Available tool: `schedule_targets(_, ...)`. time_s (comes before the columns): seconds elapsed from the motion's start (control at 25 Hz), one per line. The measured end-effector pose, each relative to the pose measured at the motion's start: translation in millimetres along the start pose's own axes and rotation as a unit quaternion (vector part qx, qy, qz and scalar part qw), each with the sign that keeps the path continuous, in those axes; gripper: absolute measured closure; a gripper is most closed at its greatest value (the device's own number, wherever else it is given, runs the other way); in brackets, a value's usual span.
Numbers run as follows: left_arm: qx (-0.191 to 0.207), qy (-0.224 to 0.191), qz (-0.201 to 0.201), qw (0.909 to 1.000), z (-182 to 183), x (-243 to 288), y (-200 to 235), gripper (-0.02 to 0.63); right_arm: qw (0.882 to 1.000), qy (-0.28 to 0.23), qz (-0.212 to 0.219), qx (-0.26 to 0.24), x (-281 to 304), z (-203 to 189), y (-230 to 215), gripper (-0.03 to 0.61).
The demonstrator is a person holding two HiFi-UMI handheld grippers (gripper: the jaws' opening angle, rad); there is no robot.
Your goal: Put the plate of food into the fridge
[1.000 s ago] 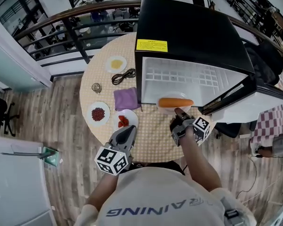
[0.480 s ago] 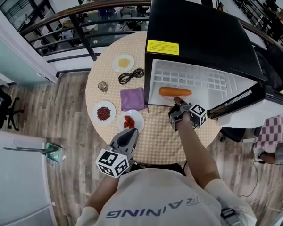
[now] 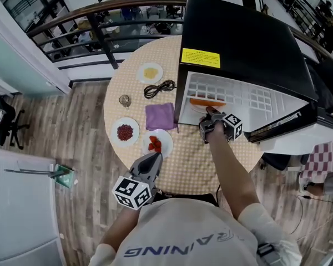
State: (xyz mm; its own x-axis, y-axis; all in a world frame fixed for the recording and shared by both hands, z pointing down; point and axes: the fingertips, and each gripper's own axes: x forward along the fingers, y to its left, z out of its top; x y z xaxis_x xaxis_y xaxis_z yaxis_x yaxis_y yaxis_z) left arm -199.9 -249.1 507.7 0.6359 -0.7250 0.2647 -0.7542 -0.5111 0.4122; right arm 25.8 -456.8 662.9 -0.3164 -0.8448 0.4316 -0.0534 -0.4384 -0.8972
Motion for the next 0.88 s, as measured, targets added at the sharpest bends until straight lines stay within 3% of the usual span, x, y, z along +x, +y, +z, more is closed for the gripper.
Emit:
schedule_targets(0.16, 0.000, -0.001, -0.004, 1.0000, -0.4, 2.3, -3.6, 0.606, 0.999, 0.001, -0.022, -0.029, 6.3, 1.3, -2.1, 0.523)
schedule_targets(0.44, -0.001, 0.002, -0.007, 1.0000, -3.7, 2.4, -8.9, 0.606, 0.999, 0.020, -0.010, -0.041, 10.5, 1.6, -0.2, 0.523)
schedule_targets(0.64, 0.003, 0.006, -0.010, 0.9999, -4.2, 2.5, -11.9, 0.606, 0.991, 0.056, 0.000, -0.118, 9.7, -4.2, 8.5, 0.502)
schedule_targets(0.88, -0.002, 0.012, -0.007, 0.9999, -7.9, 2.6, -10.5, 0.606, 0.971, 0.087, 0.004, -0.222, 8.3, -13.4, 18.3, 0.420)
